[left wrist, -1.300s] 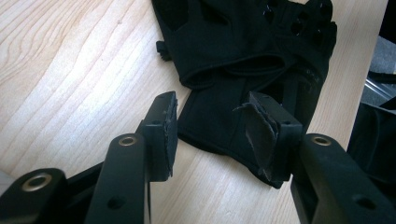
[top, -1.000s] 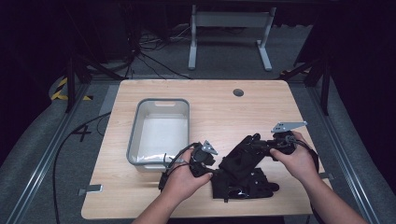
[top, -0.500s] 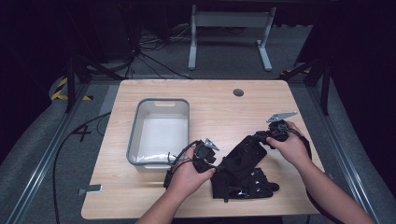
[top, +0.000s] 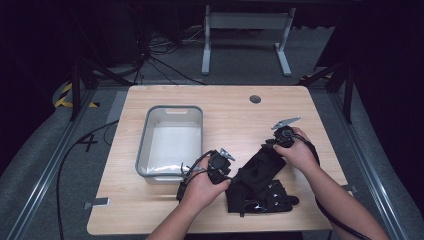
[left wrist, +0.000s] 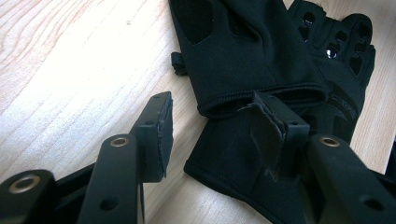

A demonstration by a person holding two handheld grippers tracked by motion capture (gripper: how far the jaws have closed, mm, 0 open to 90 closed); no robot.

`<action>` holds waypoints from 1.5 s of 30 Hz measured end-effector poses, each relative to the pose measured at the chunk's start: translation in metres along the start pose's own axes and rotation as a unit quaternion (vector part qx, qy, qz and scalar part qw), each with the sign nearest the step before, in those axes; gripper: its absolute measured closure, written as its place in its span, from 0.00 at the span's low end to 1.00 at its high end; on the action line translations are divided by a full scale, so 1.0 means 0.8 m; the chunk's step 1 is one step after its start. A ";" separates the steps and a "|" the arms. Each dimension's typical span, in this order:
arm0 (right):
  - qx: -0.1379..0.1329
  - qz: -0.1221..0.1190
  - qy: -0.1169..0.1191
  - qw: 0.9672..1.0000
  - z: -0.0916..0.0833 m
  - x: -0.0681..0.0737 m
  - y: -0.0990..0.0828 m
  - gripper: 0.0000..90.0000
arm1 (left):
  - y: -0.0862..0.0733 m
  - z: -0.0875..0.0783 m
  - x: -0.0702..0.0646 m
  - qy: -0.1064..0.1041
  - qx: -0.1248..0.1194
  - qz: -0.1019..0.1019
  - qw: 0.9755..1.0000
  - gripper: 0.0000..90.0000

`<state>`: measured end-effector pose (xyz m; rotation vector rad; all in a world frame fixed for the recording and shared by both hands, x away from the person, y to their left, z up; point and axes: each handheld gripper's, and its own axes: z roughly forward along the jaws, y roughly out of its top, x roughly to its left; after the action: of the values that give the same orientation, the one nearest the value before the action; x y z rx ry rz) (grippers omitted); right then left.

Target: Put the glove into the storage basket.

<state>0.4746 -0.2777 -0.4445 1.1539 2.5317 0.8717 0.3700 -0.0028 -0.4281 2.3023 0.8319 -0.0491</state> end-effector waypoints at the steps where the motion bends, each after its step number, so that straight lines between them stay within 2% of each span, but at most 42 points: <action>1: 0.000 0.000 0.000 1.000 0.000 0.000 0.000 0.77 | 0.000 0.000 0.000 0.001 0.000 0.000 1.000 0.56; 7: 0.003 -0.003 0.002 1.000 -0.003 -0.004 0.000 0.91 | 0.001 0.003 0.003 0.000 0.007 -0.004 1.000 0.56; 11: 0.007 -0.016 -0.006 1.000 -0.004 0.000 0.002 0.93 | 0.004 0.011 0.004 0.002 0.015 -0.008 1.000 0.56; 16: 0.003 -0.018 -0.003 1.000 -0.009 -0.002 0.000 0.93 | 0.005 0.016 0.009 0.006 0.016 -0.029 0.999 0.54; 22: -0.002 -0.016 -0.003 1.000 -0.011 -0.003 -0.003 0.93 | 0.007 0.025 0.012 0.008 0.030 -0.029 0.999 0.54; 24: -0.004 -0.016 -0.004 1.000 -0.011 -0.002 -0.003 0.93 | 0.008 0.028 0.012 0.006 0.038 -0.028 0.999 0.59; 25: -0.006 -0.016 -0.005 1.000 -0.012 -0.001 -0.004 0.93 | 0.008 0.030 0.012 0.004 0.043 -0.028 0.999 0.72; 26: -0.006 -0.016 -0.005 1.000 -0.012 -0.001 -0.004 0.93 | 0.009 0.032 0.011 -0.001 0.048 -0.027 0.999 0.72; 29: -0.013 -0.016 -0.006 1.000 -0.013 -0.001 -0.006 0.93 | 0.010 0.032 0.008 0.019 0.061 -0.012 0.998 0.92; 30: -0.016 -0.014 -0.007 1.000 -0.013 -0.001 -0.007 0.93 | 0.010 0.032 0.007 0.020 0.060 -0.012 0.998 0.94; 37: -0.041 -0.018 -0.010 0.999 -0.029 0.002 -0.008 0.93 | 0.014 0.024 0.003 0.035 0.052 0.000 0.998 0.96; 41: -0.072 -0.022 -0.006 0.997 -0.053 0.006 -0.007 0.93 | 0.016 0.014 0.001 0.041 0.036 0.009 0.998 0.97; 42: -0.072 -0.022 -0.006 0.997 -0.053 0.006 -0.007 0.93 | 0.017 0.010 0.000 0.044 0.031 0.010 0.999 0.97; 45: -0.099 -0.016 -0.001 0.995 -0.070 0.007 -0.009 0.93 | 0.020 -0.003 0.003 0.056 0.017 0.012 0.998 0.97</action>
<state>0.4422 -0.3014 -0.4038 1.0488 2.3913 1.0829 0.3806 -0.0088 -0.4173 2.3636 0.8646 0.0783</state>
